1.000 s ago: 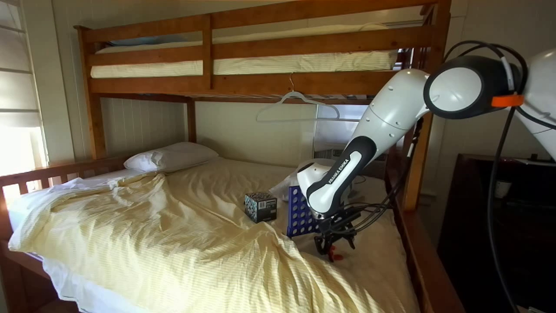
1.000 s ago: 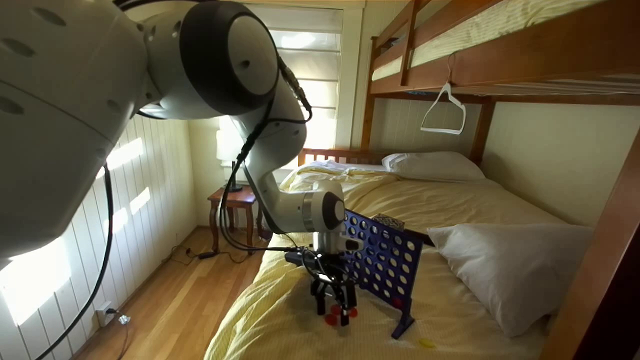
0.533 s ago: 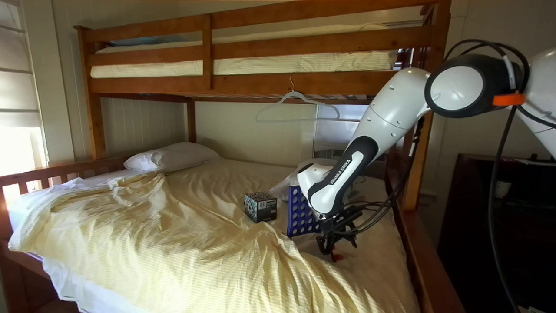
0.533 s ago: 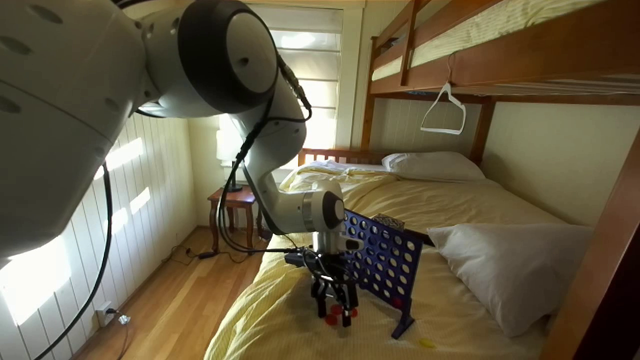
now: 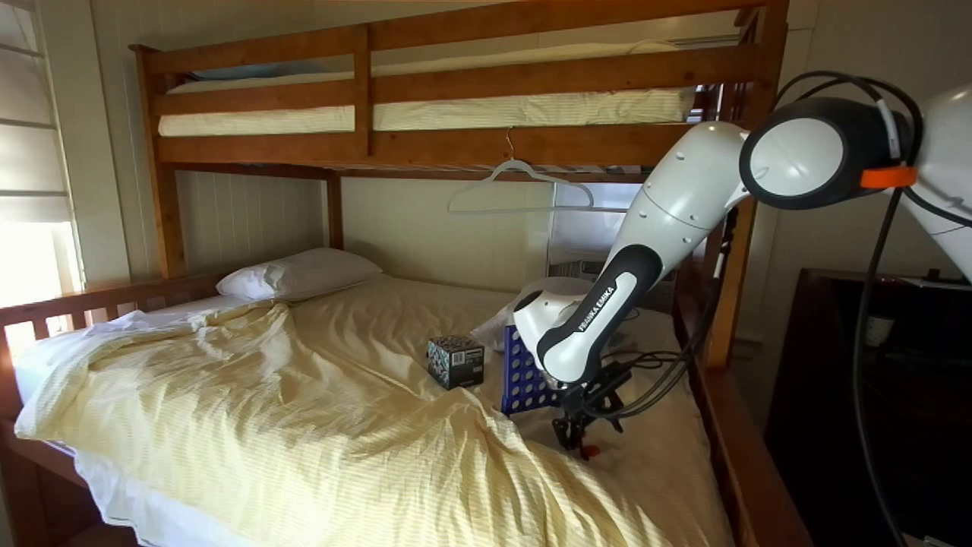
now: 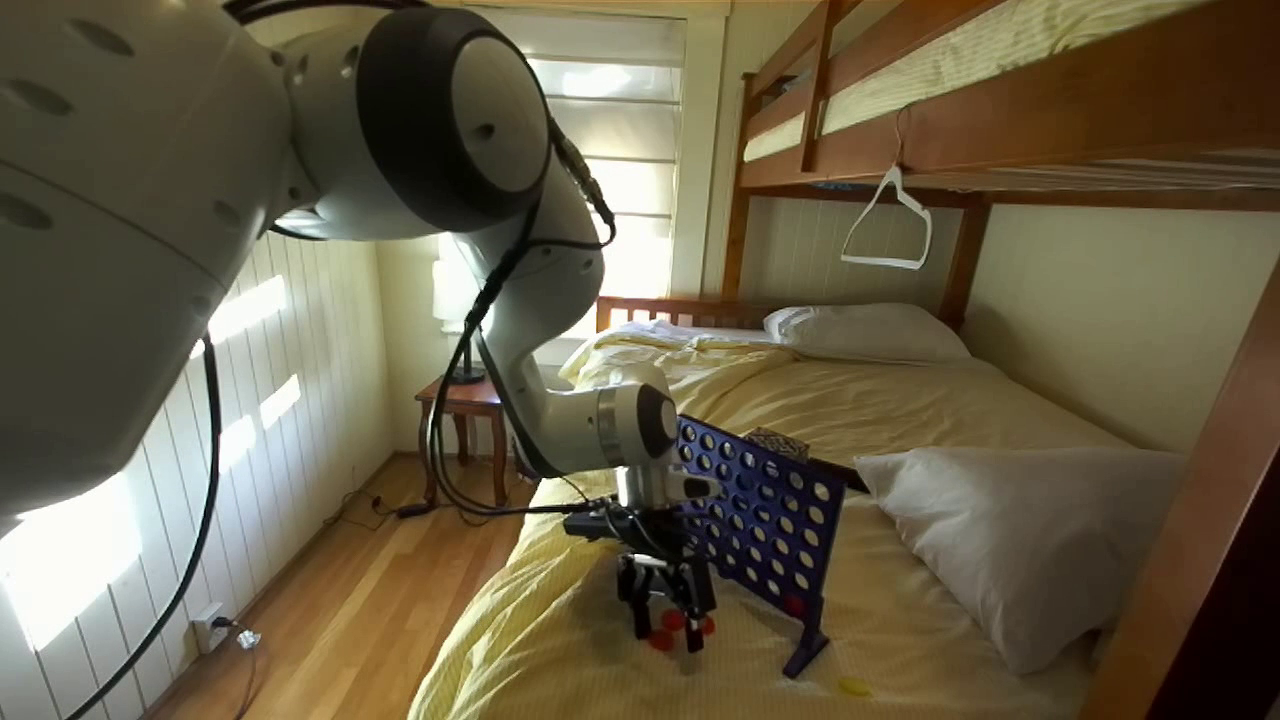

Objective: Put the orange circle inside the blue object

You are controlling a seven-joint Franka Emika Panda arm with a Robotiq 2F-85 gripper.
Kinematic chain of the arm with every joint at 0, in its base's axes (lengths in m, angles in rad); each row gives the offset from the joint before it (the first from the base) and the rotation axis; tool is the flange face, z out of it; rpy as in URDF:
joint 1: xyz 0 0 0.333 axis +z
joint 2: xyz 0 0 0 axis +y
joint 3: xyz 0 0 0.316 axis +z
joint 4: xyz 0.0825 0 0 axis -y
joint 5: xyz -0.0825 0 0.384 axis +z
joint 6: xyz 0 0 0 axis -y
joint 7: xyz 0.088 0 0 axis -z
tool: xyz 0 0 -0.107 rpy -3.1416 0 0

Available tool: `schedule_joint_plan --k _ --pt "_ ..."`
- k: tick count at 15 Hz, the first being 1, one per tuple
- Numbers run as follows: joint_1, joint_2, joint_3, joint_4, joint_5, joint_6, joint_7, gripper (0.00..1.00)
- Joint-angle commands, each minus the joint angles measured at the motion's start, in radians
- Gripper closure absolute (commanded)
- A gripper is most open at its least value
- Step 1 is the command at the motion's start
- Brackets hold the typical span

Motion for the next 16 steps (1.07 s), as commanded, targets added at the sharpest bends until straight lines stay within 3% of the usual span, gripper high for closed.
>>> schedule_joint_plan --k 1,6,7,12,14,16 --pt "0.027 0.023 -0.014 0.016 -0.054 -0.015 0.014 0.0" --pt "0.033 0.034 -0.012 0.024 -0.08 -0.009 0.019 0.02" --pt "0.034 0.036 -0.012 0.026 -0.082 -0.01 0.019 0.22" --pt "0.04 0.043 -0.013 0.032 -0.087 -0.008 0.017 0.55" --pt "0.042 0.043 -0.014 0.032 -0.088 -0.007 0.018 0.66" --pt "0.044 0.043 -0.015 0.032 -0.091 -0.006 0.018 0.68"
